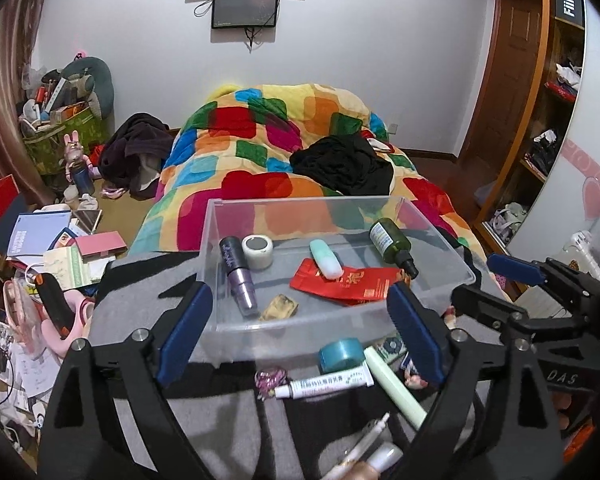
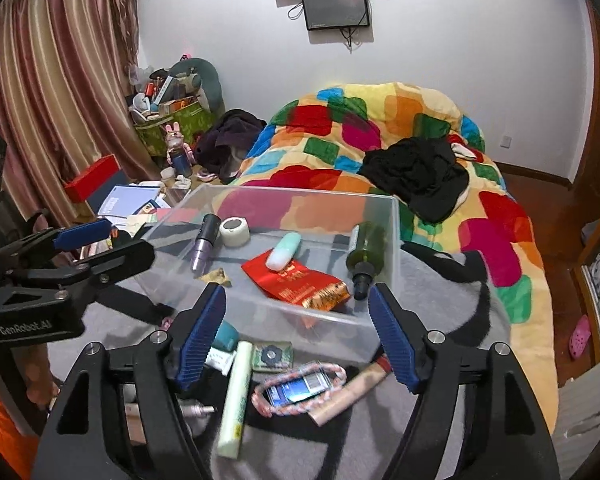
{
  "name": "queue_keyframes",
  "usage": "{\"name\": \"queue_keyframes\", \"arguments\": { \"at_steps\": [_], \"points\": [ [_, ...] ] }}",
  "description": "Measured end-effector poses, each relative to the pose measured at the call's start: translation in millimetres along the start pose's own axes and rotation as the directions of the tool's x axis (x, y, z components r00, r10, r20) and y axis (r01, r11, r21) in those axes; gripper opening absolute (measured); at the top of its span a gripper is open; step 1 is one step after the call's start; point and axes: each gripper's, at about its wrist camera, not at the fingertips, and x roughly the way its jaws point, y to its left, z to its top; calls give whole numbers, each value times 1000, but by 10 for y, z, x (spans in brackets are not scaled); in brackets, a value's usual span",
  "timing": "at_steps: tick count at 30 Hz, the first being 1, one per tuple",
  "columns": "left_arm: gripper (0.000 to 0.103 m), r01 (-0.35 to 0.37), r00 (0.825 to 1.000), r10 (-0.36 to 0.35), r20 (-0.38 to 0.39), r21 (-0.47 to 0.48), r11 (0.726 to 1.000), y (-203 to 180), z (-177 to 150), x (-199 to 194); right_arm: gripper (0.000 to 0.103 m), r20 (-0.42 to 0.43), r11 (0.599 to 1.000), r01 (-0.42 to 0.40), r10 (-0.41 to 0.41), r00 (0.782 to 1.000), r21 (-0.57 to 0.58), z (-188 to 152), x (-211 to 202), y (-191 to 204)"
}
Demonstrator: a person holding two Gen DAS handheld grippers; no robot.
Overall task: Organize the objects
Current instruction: 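Grasp the beige spray can with the right gripper while the left grasps the white pen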
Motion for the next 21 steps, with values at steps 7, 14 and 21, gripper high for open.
{"name": "queue_keyframes", "arguments": {
  "at_steps": [7,14,21],
  "points": [
    [92,-12,999,12,-31,-1,1000,90,-226,-82,78,15,998,63,-63,998,-10,-170,-167,-76],
    [92,-16,991,14,-135,-17,1000,205,-518,93,78,-43,994,104,-102,994,28,-383,-134,-282],
    [92,13,982,-18,-189,-26,1000,211,-787,67,78,-152,991,85,-69,986,99,-698,37,-446]
  ]
}}
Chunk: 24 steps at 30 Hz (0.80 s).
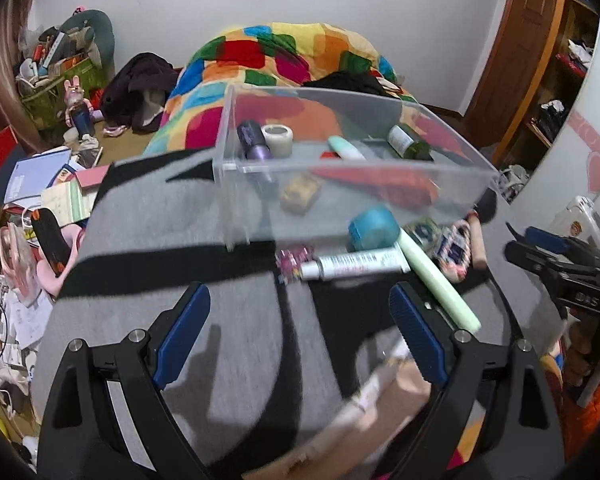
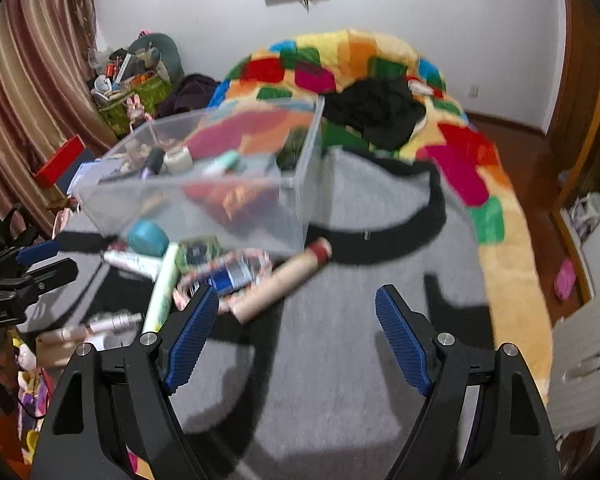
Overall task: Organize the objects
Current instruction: 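Grasp the beige spray can with the right gripper while the left grasps the white pen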
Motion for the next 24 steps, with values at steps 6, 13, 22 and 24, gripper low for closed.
{"name": "queue_keyframes", "arguments": {
  "at_steps": [6,13,22,24],
  "points": [
    [92,41,999,-40,-7,76,996,-165,-223,-107,78,-21,1000,-3,4,1000,23,-26,108,6],
    [76,31,998,-24,-50,125,992,-183,-354,77,78,-55,994,67,-62,997,86,98,336,-10],
    [47,10,1000,-6,-28,133,991,-56,-364,109,36,-82,988,127,-120,989,86,102,428,-80],
    [42,33,999,-29,-30,138,990,-56,-343,115,27,-78,988,128,-121,990,87,84,411,-110]
  ]
}}
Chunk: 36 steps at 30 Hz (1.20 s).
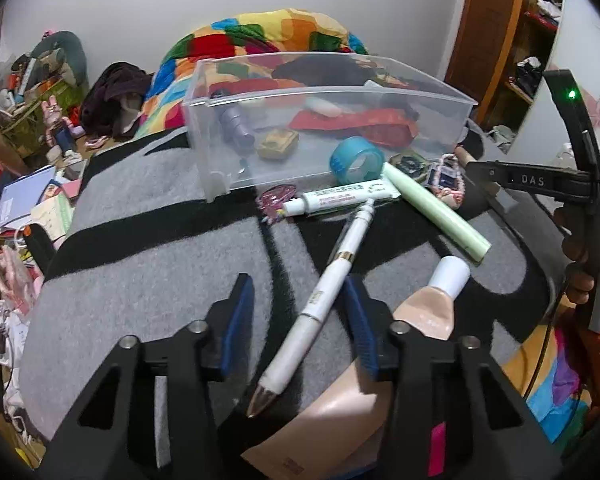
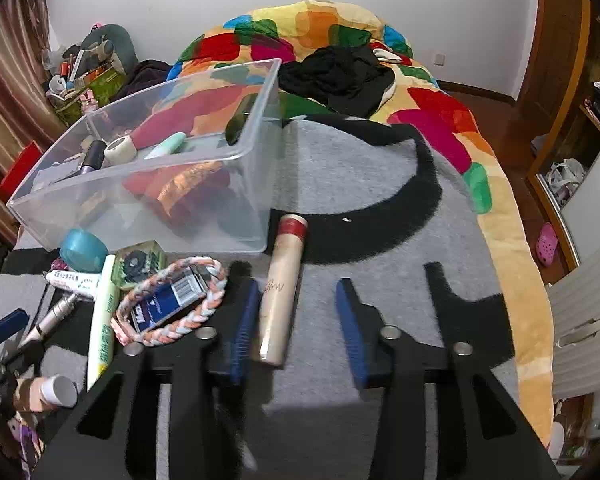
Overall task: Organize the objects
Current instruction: 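Grasp the beige spray can with the right gripper while the left grasps the white pen, then carry the beige spray can and white pen over the clear box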
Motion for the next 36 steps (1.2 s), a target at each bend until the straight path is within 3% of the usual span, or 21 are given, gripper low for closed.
{"name": "queue_keyframes", "arguments": {
  "at_steps": [3,8,13,22,36],
  "points": [
    [40,17,1000,-16,-3,28,999,-46,59,46,14,10,1000,7,-7,1000,3,-32,-25,-54],
    [25,38,999,-38,-4,82,996,-144,132,115,14,27,1000,3,-3,1000,-18,-121,-94,-64],
    [13,70,998,-70,-2,70,995,-114,84,54,14,42,998,-18,20,999,-59,-301,-229,-18],
    [13,22,998,-21,55,-7,1000,46,-21,-223,14,41,985,-95,102,994,-145,-544,-419,127],
    [13,44,976,-29,214,-65,997,33,314,-554,14,176,982,-131,154,972,-139,-219,-839,272]
  ]
}}
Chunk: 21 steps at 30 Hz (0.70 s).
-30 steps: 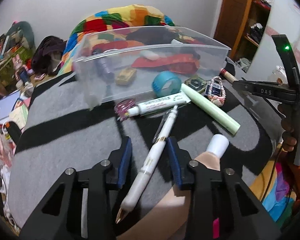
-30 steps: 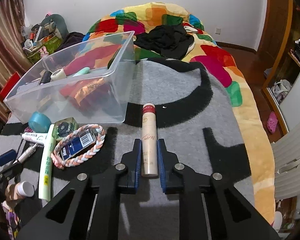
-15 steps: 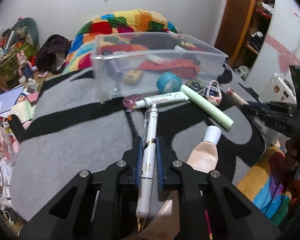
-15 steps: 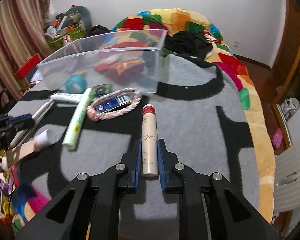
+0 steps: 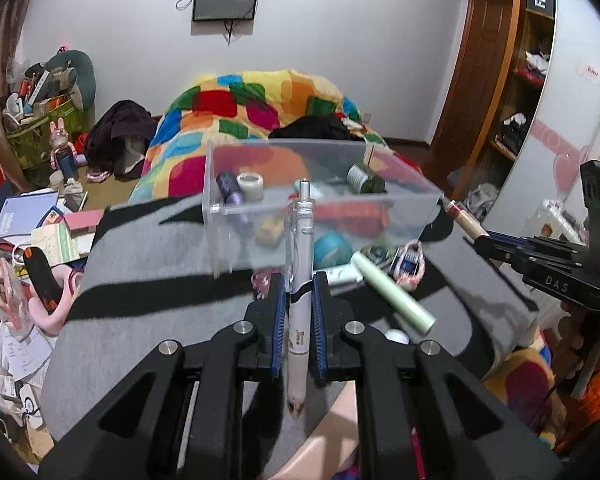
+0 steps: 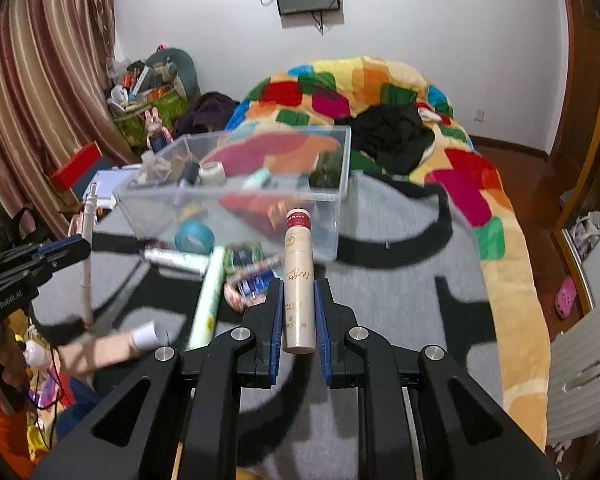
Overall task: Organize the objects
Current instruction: 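Carry the beige spray can and white pen over the clear box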
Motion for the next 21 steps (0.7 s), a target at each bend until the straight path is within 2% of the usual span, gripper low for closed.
{"name": "queue_keyframes", "arguments": {
  "at_steps": [14,21],
  "points": [
    [12,9,995,-7,101,-28,1000,3,446,-82,14,95,999,-38,37,995,8,519,63,87],
    [12,-11,990,15,143,-31,999,-7,697,-107,14,102,998,-60,60,993,4,713,192,114]
  ]
}}
